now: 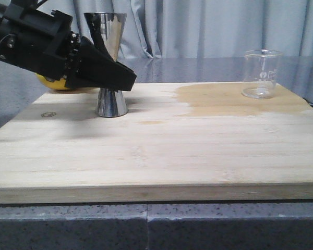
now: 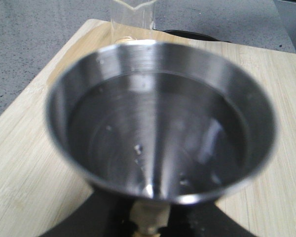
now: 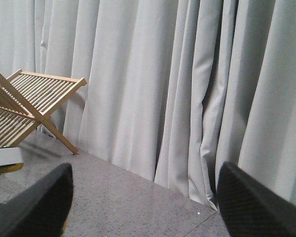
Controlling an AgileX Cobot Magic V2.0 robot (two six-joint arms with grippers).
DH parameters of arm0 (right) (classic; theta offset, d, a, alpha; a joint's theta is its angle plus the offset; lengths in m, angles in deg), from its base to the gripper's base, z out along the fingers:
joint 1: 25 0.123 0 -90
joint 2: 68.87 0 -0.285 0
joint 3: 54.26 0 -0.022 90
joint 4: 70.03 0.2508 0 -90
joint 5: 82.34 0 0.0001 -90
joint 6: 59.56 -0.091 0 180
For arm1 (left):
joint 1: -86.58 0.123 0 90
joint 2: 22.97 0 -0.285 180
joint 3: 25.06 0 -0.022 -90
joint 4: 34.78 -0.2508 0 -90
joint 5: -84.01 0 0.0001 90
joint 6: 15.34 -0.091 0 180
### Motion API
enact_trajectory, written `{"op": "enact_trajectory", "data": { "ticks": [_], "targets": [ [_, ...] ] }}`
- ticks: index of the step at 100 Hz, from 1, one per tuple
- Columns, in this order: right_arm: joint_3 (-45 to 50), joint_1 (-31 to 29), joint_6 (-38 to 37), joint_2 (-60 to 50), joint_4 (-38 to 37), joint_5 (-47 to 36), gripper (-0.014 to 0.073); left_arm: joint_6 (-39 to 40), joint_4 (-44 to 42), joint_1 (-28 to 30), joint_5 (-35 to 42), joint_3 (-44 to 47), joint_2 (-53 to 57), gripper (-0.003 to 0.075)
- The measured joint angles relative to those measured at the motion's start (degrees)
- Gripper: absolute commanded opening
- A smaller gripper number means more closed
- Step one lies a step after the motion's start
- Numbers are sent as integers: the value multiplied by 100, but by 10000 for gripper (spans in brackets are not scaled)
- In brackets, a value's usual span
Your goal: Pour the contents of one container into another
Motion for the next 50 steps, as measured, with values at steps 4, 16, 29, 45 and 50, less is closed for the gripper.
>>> {"op": "enact_trajectory", "data": {
  "ticks": [4,16,29,45,50],
  "targets": [
    [0,0,0,0,0,0,544,0,0,0,0,0,0,-1],
    [0,0,0,0,0,0,544,0,0,0,0,0,0,-1],
    [0,0,0,0,0,0,544,0,0,0,0,0,0,-1],
    [0,0,0,0,0,0,544,-8,11,0,10,0,-25,-1],
    [0,0,0,0,0,0,544,-14,36,0,21,0,-36,-1]
  ]
}}
